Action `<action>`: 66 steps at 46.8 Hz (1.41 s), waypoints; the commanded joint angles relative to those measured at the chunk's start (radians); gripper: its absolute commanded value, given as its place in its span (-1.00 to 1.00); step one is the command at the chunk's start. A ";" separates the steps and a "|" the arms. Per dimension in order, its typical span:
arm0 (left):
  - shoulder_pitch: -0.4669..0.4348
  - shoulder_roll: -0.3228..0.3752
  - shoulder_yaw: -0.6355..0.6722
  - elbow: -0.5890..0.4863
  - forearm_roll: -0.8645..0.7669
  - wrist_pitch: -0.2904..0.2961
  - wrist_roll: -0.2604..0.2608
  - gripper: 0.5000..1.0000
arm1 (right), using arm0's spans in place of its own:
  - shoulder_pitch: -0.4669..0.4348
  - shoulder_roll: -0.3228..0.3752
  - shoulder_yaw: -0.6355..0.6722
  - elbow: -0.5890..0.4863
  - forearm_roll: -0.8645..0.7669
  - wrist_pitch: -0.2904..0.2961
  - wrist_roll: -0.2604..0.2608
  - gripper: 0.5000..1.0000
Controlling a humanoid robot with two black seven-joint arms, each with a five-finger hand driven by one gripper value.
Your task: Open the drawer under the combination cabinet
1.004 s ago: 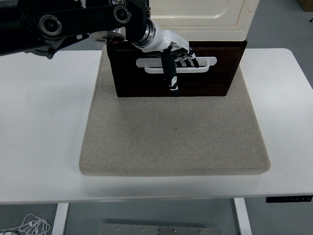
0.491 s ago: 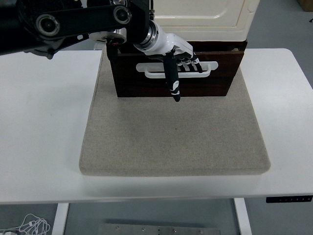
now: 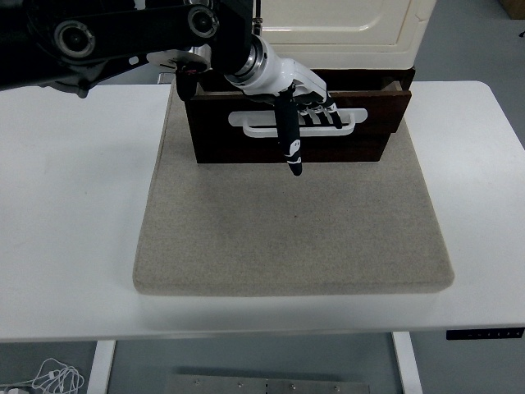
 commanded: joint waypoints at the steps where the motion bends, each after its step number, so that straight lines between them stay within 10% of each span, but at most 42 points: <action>1: 0.000 0.001 -0.003 0.001 0.001 -0.005 0.000 1.00 | 0.000 0.000 0.000 0.000 0.000 0.000 0.000 0.70; 66: -0.003 0.029 -0.086 -0.040 -0.001 -0.149 0.002 1.00 | 0.000 0.000 0.000 0.000 0.000 0.000 0.000 0.70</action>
